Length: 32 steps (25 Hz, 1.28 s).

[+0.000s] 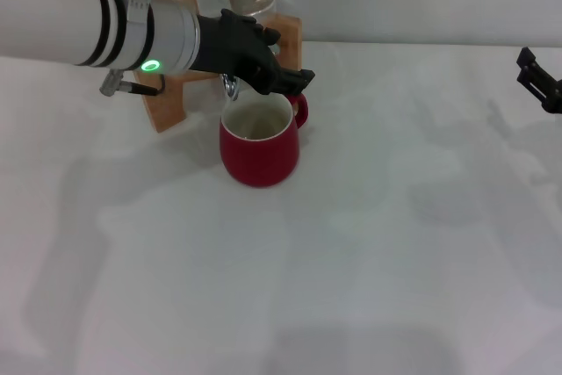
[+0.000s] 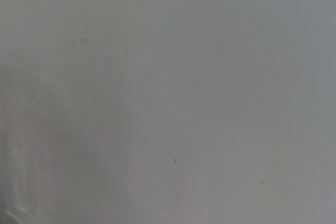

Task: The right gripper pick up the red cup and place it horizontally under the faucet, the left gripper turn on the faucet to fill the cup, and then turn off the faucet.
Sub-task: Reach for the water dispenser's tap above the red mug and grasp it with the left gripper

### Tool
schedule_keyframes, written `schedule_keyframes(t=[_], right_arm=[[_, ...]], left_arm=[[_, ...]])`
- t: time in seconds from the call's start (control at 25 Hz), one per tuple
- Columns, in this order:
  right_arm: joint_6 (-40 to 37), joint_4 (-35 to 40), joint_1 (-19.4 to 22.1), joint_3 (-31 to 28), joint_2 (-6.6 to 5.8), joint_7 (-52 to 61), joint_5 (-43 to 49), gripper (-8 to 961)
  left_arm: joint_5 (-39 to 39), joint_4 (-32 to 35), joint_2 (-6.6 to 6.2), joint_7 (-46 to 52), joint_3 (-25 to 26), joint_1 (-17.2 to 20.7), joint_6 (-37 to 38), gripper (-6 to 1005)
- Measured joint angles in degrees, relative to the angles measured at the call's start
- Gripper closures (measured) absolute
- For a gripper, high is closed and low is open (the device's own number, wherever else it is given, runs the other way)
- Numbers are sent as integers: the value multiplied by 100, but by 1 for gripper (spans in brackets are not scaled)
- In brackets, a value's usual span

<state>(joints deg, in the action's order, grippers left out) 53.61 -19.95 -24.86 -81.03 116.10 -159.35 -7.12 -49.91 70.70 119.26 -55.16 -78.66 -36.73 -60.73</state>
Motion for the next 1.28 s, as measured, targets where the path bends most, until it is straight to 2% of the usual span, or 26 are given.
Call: schedule_keyframes(t=[0.76,1.28], right_arm=[[-14,-19,5,14,8,0,0,95],[-17,-18,6,34,9,57,0,95]], left_arm=[[-6,35,1,-15,-108,9,-91,242],[-15,328,0,-1,-133,255,-173,242]])
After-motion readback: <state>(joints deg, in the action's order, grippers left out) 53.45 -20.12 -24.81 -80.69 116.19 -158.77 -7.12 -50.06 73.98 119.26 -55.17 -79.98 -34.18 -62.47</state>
